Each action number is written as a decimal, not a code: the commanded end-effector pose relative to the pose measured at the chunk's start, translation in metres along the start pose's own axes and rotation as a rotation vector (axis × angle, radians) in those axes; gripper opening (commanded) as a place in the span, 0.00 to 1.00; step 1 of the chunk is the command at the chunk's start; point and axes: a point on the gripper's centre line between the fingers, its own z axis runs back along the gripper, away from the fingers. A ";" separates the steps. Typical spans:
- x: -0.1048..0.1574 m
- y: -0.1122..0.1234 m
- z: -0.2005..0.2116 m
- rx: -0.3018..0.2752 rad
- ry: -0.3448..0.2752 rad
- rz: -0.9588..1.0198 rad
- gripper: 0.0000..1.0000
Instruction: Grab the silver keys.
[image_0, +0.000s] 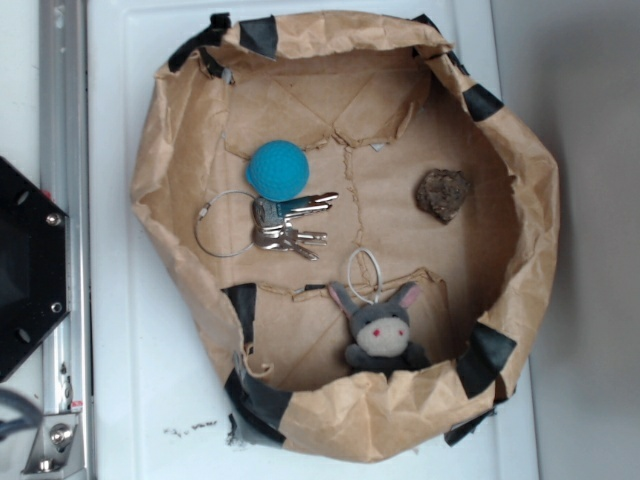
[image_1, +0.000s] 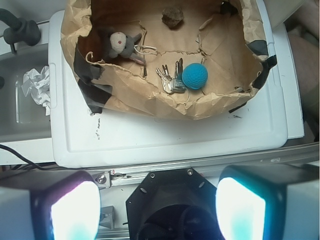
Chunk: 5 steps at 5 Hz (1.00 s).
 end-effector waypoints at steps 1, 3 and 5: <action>0.000 0.000 0.000 0.000 0.000 0.000 1.00; 0.083 -0.005 -0.005 0.016 -0.053 0.106 1.00; 0.110 0.016 -0.065 -0.003 -0.036 -0.084 1.00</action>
